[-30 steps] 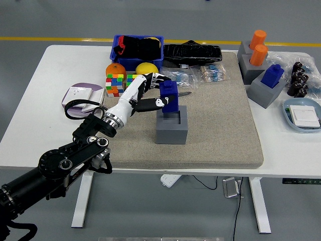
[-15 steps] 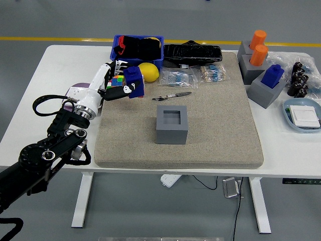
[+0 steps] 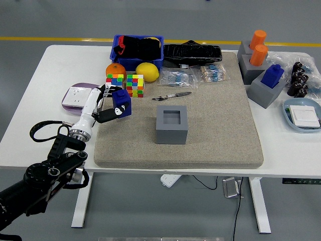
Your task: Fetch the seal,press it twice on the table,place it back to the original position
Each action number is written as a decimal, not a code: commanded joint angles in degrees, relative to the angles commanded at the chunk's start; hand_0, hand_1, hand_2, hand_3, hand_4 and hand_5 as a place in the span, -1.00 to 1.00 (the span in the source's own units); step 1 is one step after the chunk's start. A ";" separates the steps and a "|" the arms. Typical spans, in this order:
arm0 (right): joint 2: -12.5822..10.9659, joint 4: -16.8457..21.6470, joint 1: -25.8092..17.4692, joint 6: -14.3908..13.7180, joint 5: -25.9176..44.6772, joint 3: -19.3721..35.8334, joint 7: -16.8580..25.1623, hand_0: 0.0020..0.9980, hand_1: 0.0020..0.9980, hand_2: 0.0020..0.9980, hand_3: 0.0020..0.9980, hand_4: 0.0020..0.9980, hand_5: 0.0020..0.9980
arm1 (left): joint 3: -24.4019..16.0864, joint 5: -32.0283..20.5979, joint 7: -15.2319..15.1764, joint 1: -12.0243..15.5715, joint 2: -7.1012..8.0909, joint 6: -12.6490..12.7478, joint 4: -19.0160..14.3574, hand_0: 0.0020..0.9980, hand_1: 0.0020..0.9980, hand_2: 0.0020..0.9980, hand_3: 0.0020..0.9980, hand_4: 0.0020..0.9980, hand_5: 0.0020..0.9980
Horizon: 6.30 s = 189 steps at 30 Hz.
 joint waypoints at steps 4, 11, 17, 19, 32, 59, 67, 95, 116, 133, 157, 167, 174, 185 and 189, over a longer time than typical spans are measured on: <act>-0.04 0.05 -0.10 0.02 0.06 -0.38 0.01 0.69 0.54 0.52 0.45 0.55 -0.25 | 0.68 -3.25 -2.04 1.11 -0.79 1.21 1.67 0.55 0.09 -0.09 0.23 0.27 -1.00; -0.02 0.11 -0.06 0.00 0.01 -0.44 0.03 0.69 0.54 0.52 0.45 0.56 -0.25 | 1.40 -7.03 -3.29 2.13 -1.24 1.76 2.63 0.55 0.10 -0.09 0.22 0.26 -1.00; 0.04 0.11 -0.20 0.03 0.05 -0.48 0.01 0.69 0.54 0.52 0.45 0.56 -0.24 | 1.98 -7.45 -3.81 2.67 -1.34 2.08 2.84 0.55 0.09 -0.09 0.22 0.26 -1.00; 0.02 0.11 -0.24 0.04 0.06 -0.46 0.00 0.69 0.54 0.52 0.45 0.56 -0.24 | 1.84 -7.29 -3.88 2.63 -1.24 2.13 2.45 0.55 0.09 -0.09 0.22 0.25 -1.00; 0.14 0.18 -0.34 0.07 -0.14 0.25 -0.01 0.69 0.54 0.52 0.45 0.57 -0.25 | -1.70 -1.37 -1.01 1.13 1.50 0.98 -9.28 0.53 0.09 -0.09 0.22 0.25 -1.00; -0.04 0.22 0.21 0.09 -0.06 0.57 -0.05 0.69 0.54 0.52 0.46 0.58 -0.24 | 7.83 0.86 9.23 -7.23 1.68 -9.14 -21.26 0.55 0.10 -0.08 0.23 0.26 -1.00; -0.16 0.19 0.27 0.09 0.00 0.46 -0.04 0.69 0.55 0.52 0.46 0.58 -0.24 | 10.38 0.25 8.57 -9.25 0.44 -9.23 -17.85 0.55 0.10 -0.08 0.23 0.25 -1.00; -0.45 0.23 0.20 0.14 0.12 -0.52 -0.03 0.69 0.54 0.52 0.46 0.58 -0.24 | 14.04 -0.60 6.93 -10.35 -0.13 -9.06 -12.98 0.56 0.11 -0.07 0.23 0.26 -1.00; -0.45 0.25 0.30 0.18 0.17 -0.78 -0.01 0.69 0.54 0.52 0.46 0.59 -0.23 | 14.50 -0.60 5.84 -11.28 -0.54 -8.57 -12.01 0.55 0.11 -0.07 0.23 0.27 -1.00; -0.41 0.26 0.25 0.17 0.10 -0.53 -0.01 0.69 0.54 0.52 0.46 0.59 -0.23 | 15.17 -0.81 5.63 -11.62 -0.12 -8.66 -11.36 0.55 0.11 -0.07 0.22 0.27 -1.00; -0.37 0.23 0.20 0.16 0.03 -0.33 0.01 0.69 0.54 0.52 0.46 0.59 -0.23 | 16.29 -1.14 5.64 -11.89 0.14 -9.06 -11.53 0.55 0.11 -0.08 0.22 0.27 -1.00; -0.26 0.23 0.17 0.18 0.08 -0.42 0.00 0.69 0.54 0.52 0.46 0.59 -0.23 | 17.11 -1.92 5.76 -11.71 -0.13 -9.81 -10.48 0.57 0.19 0.00 0.25 0.27 -1.00; -0.23 0.18 0.19 0.19 0.07 -0.43 0.00 0.69 0.54 0.52 0.46 0.59 -0.24 | 17.13 -2.43 5.68 -11.65 -0.17 -10.68 -10.40 0.65 0.46 0.27 0.44 0.50 -1.00; -0.19 0.19 0.17 0.24 0.05 -0.32 0.01 0.69 0.54 0.52 0.46 0.59 -0.23 | 17.27 -2.45 5.60 -11.64 -0.19 -11.64 -10.23 0.75 0.69 0.54 0.65 0.93 -1.00; -0.13 0.19 0.15 0.26 0.04 -0.26 0.01 0.69 0.54 0.52 0.46 0.59 -0.23 | 17.14 -2.53 5.47 -11.62 -0.17 -12.25 -10.07 0.84 0.82 0.69 0.79 1.00 -0.91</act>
